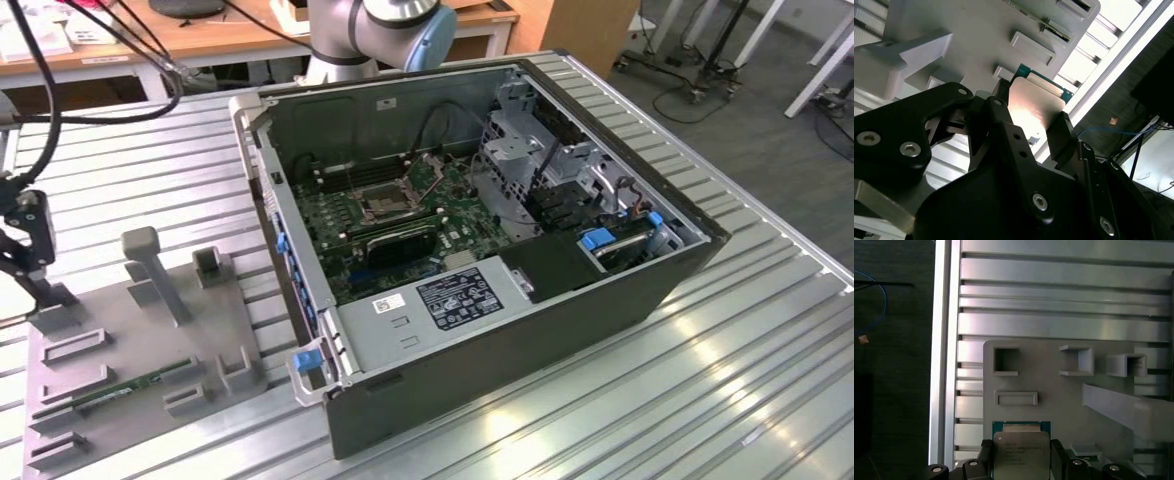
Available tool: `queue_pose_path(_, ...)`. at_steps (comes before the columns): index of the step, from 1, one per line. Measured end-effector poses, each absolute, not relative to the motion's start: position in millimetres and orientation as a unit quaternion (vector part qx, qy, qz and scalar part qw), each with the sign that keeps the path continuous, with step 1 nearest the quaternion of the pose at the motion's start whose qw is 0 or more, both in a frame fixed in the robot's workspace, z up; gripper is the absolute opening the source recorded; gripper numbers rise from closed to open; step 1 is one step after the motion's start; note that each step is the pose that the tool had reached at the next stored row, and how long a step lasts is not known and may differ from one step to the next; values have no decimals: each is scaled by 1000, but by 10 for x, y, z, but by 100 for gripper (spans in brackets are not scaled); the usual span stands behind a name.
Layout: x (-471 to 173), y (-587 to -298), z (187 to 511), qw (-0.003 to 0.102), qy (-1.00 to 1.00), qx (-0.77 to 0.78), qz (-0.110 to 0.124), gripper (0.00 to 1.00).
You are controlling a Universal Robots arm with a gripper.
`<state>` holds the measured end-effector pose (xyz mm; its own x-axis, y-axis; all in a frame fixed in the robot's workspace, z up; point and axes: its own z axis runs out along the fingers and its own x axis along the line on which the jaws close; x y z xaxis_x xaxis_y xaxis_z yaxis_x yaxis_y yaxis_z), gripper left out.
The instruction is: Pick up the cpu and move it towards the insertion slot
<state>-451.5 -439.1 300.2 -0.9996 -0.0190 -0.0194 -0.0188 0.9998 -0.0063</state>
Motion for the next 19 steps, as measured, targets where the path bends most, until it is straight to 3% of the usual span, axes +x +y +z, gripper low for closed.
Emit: queue_pose_path(19,-4515,-4391,3420,10,1000,-9,-3,54)
